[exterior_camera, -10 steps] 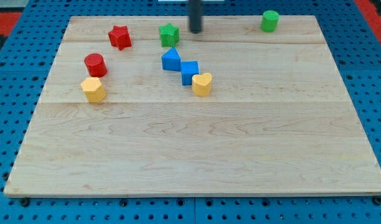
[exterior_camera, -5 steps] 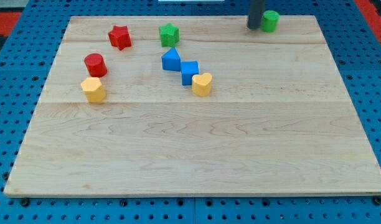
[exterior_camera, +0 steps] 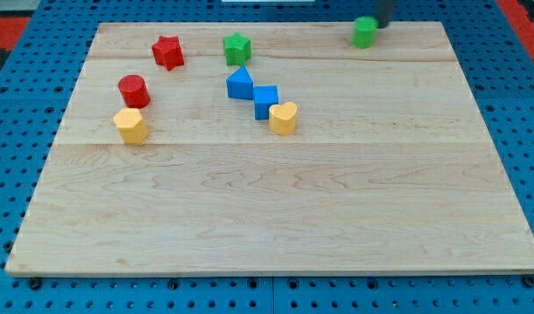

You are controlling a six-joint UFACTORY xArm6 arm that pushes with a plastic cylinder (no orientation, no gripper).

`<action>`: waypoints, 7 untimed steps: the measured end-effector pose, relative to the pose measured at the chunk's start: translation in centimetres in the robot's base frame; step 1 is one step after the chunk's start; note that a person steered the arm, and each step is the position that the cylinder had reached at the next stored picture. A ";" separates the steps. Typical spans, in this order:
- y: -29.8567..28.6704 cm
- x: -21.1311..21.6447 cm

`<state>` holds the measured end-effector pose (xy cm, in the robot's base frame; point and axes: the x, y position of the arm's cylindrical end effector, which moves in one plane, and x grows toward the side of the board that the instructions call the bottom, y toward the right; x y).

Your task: Move the green circle diagonal to the top right of the blue cube

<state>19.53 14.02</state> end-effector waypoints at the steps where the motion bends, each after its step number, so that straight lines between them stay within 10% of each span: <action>1: -7.4 2.0; 3: -8.2 4.4; 5: 4.6 6.6; 7: -5.4 13.5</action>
<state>33.01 8.63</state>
